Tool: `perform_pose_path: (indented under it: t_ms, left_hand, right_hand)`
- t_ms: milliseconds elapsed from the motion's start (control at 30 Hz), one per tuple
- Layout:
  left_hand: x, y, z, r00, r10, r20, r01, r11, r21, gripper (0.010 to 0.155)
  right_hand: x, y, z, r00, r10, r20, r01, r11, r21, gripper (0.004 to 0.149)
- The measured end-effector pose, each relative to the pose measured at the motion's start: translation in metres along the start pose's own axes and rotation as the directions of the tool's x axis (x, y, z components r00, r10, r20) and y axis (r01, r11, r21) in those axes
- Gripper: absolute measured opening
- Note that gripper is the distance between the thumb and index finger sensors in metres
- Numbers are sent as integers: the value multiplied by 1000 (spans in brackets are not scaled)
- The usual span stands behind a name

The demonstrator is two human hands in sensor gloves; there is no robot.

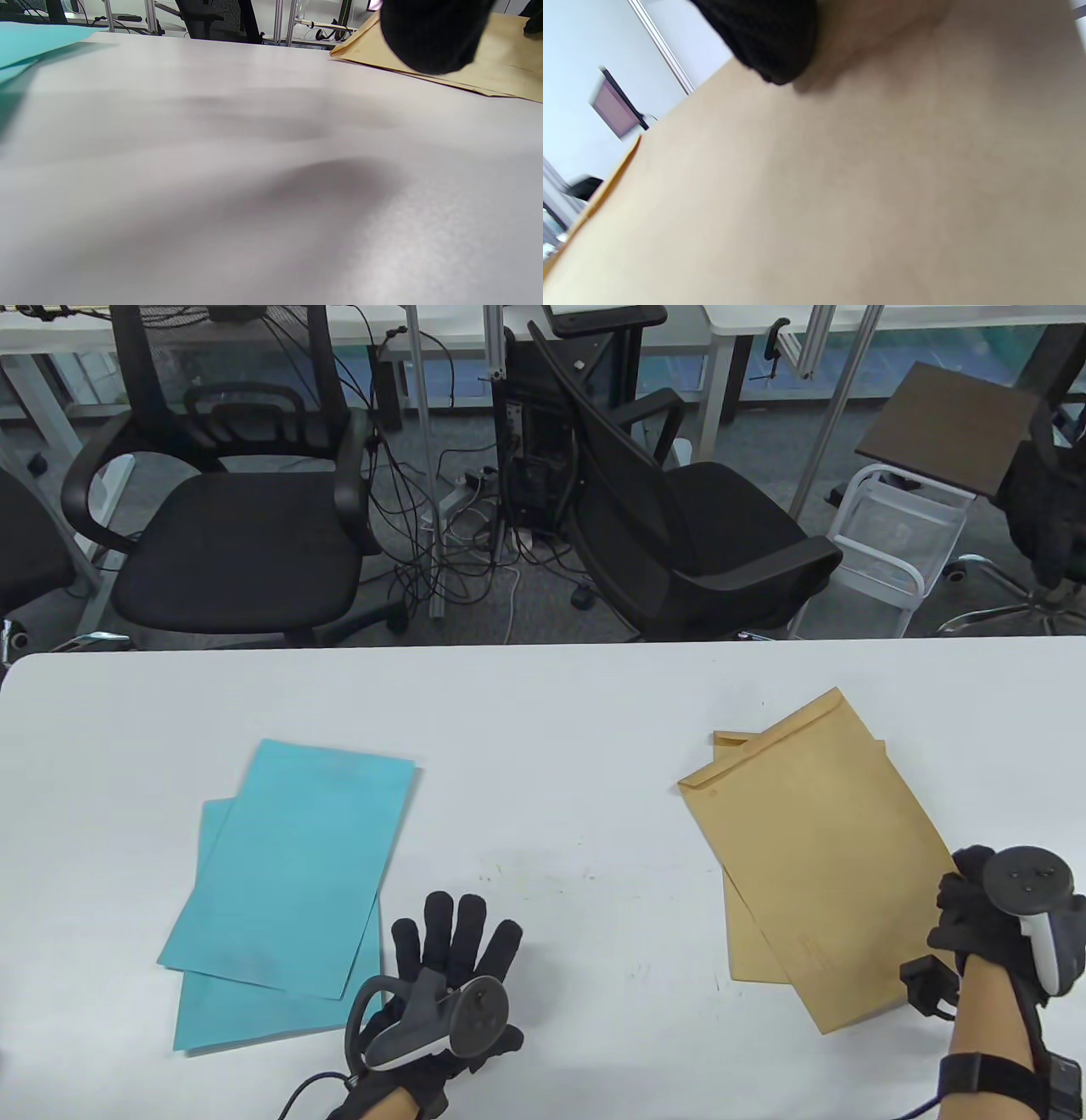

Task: Stuff flat paper into A4 envelope

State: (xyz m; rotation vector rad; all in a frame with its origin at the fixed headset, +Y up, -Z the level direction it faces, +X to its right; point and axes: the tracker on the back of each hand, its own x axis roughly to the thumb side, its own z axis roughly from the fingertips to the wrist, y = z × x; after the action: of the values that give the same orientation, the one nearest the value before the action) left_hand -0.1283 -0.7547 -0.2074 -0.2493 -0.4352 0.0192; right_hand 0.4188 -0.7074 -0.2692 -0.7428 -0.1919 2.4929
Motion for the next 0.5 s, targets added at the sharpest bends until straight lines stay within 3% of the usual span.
perform_pose_path:
  t_ms: [233, 433, 500]
  left_hand:
    - [1, 7, 5, 1000, 18, 17, -19, 999, 38, 104]
    - [2, 15, 11, 999, 20, 26, -22, 997, 76, 105]
    - [2, 17, 13, 999, 21, 34, -24, 996, 87, 105]
  right_hand:
    - [34, -35, 29, 957, -227, 180, 238, 971, -38, 39]
    - [71, -33, 44, 911, -280, 303, 283, 958, 36, 39]
    - [90, -24, 47, 880, -335, 338, 307, 942, 134, 39]
